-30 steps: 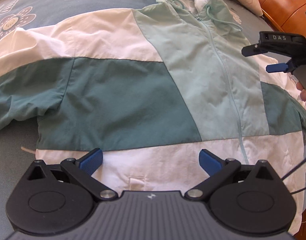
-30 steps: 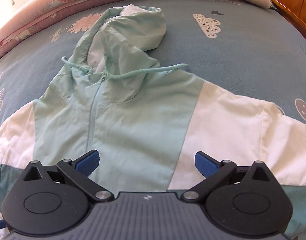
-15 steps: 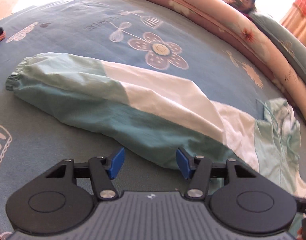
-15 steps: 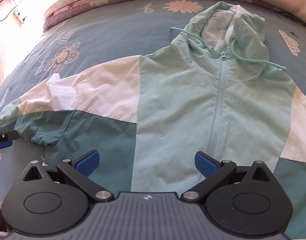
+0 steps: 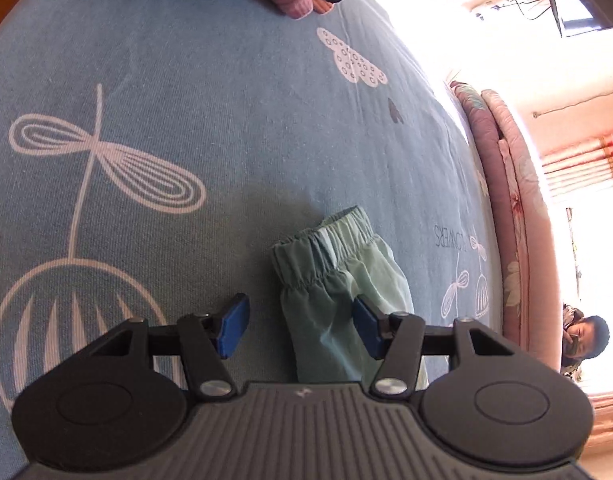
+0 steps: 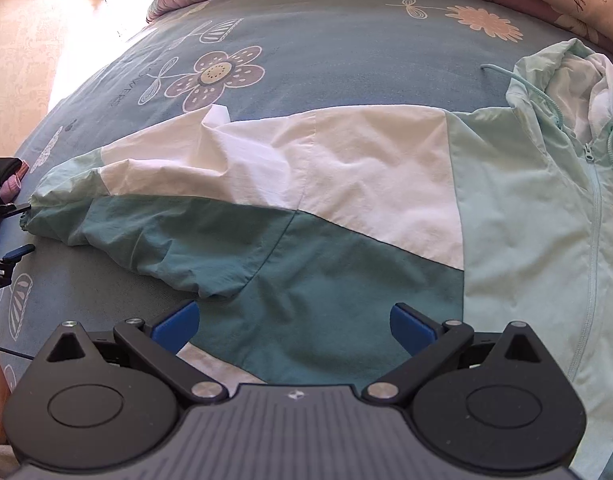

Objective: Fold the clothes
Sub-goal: 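Grasp the elasticated teal sleeve cuff with the left tool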

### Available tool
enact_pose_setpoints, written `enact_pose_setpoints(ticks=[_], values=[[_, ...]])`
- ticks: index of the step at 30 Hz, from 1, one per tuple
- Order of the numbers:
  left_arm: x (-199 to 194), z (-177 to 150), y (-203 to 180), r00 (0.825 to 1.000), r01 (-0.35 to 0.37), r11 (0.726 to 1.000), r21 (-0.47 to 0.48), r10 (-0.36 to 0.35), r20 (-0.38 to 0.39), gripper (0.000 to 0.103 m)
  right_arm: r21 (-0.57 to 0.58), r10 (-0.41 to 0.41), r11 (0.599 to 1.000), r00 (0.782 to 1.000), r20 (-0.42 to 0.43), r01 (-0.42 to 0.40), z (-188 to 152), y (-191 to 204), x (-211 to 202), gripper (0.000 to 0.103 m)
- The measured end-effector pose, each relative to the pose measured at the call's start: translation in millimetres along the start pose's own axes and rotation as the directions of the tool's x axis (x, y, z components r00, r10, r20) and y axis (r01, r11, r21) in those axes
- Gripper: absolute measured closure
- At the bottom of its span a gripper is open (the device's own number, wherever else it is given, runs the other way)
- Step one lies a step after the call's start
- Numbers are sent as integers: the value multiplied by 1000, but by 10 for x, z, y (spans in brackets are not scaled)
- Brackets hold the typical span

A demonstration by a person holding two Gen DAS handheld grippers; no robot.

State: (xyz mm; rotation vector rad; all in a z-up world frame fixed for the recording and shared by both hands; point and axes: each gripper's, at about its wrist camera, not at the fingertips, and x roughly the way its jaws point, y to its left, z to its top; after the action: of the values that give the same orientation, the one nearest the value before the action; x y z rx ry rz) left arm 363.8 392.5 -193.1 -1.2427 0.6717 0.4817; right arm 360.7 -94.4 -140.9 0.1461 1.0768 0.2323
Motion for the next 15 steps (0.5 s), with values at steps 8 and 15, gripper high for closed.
enact_pose_setpoints(ticks=[8, 15], values=[[395, 308, -198, 995, 86, 993, 84, -82, -58, 47, -12, -18, 1000, 999, 28, 18, 170, 360, 182, 0], [339, 405, -518, 997, 69, 978, 195, -59, -58, 86, -13, -35, 999, 999, 19, 35, 224, 489, 225, 0]])
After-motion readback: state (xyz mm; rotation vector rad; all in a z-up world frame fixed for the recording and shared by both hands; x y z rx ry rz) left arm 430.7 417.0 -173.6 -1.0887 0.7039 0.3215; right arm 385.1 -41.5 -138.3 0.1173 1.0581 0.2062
